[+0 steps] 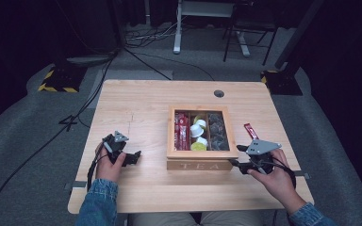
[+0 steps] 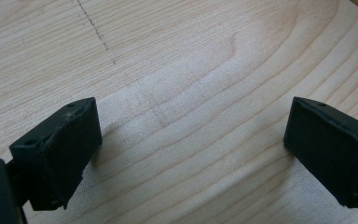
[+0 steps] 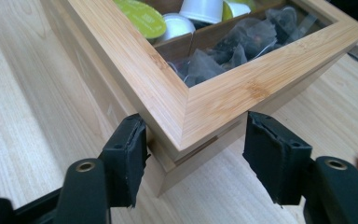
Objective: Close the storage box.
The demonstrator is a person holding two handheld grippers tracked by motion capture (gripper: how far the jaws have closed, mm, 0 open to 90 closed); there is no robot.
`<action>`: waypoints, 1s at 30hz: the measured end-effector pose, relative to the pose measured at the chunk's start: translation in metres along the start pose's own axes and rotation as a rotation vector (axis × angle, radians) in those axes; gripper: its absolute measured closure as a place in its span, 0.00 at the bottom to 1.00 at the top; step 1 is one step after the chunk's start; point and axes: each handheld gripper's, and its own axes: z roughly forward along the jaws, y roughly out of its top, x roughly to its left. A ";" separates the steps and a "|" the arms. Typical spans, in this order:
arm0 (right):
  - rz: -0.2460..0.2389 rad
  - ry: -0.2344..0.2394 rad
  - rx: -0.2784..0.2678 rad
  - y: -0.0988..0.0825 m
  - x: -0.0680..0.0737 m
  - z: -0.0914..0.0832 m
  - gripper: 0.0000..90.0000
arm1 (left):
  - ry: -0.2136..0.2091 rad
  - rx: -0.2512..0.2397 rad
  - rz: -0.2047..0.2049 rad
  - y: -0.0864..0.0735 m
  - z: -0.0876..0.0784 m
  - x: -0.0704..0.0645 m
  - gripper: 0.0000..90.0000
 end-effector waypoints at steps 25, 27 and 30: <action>0.149 0.046 -0.088 0.020 -0.041 -0.036 0.32 | -0.005 0.001 0.010 -0.002 -0.002 0.001 0.04; 0.181 0.040 -0.085 0.018 -0.049 -0.040 0.30 | -0.010 -0.001 0.005 -0.003 -0.002 0.001 0.04; 0.230 0.023 -0.076 0.012 -0.062 -0.045 0.30 | -0.010 0.003 0.009 -0.003 -0.003 0.001 0.04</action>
